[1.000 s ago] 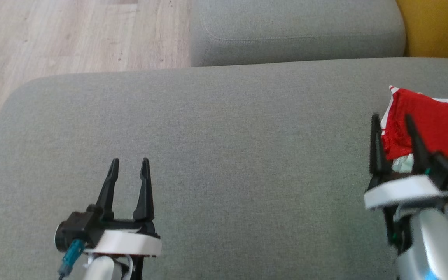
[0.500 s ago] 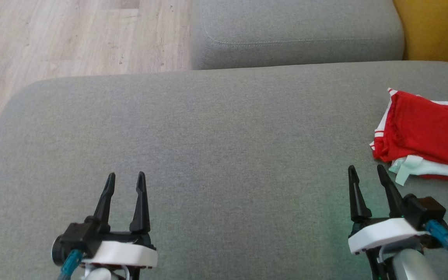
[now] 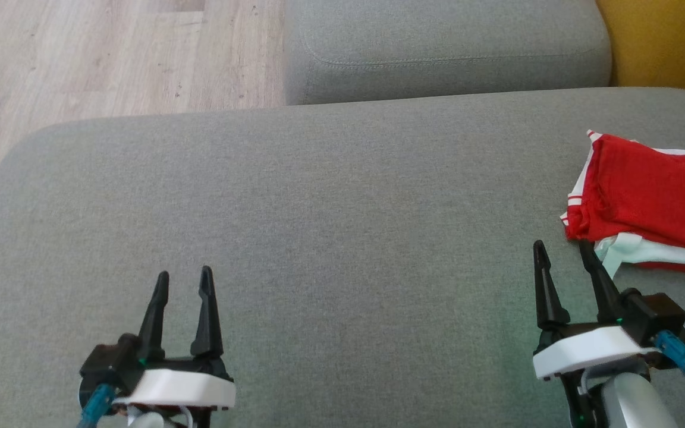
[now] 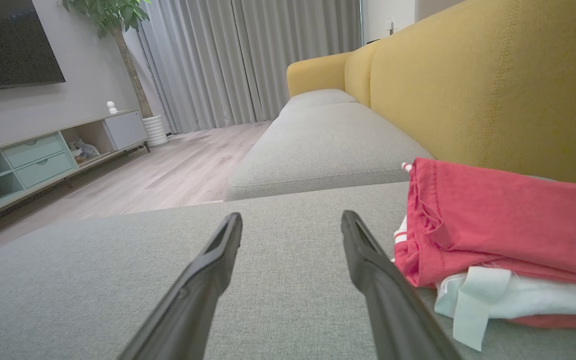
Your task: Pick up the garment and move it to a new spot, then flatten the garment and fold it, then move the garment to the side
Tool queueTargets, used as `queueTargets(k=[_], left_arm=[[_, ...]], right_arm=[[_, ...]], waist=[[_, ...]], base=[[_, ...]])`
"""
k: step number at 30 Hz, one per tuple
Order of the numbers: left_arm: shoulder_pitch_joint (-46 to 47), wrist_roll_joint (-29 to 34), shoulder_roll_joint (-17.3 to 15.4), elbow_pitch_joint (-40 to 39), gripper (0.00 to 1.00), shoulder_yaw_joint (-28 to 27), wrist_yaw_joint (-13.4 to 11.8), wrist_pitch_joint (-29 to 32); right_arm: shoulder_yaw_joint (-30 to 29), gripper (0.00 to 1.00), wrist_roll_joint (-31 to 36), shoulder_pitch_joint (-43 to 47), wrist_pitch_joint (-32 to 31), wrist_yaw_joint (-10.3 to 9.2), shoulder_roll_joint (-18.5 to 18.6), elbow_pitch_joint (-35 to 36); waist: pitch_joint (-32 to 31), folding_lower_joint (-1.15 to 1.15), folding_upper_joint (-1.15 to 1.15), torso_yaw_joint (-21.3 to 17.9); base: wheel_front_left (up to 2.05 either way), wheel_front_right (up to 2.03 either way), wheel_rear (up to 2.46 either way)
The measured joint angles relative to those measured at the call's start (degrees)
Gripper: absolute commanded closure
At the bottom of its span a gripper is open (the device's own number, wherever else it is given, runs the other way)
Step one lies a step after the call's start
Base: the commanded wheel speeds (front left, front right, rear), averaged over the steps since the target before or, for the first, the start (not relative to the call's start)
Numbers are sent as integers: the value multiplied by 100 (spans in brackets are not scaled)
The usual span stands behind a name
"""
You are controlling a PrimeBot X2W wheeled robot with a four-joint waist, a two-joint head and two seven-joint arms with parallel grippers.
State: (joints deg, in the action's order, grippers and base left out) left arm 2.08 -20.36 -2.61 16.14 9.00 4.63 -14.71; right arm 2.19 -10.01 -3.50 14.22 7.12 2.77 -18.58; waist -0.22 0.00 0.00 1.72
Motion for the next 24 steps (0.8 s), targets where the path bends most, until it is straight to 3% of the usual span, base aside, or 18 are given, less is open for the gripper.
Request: queueTargets(k=[15,16,24], left_arm=[[0,-34,0,-220,0,-102,49,0],[0,-42,0,-242,100,-113,48,0],[-351,-207,5,236,100,-104,44,55]], right_arm=[[-23,0,193,0,0,0,0,30],[-20,100,194,0,1,0,0,32],[-26,100,9,388,-68,-3,-16,-433]], waist=[[5,0,0,-30],[4,0,0,-31],[3,0,0,-37]], base=[[0,0,0],[0,0,0],[0,0,0]])
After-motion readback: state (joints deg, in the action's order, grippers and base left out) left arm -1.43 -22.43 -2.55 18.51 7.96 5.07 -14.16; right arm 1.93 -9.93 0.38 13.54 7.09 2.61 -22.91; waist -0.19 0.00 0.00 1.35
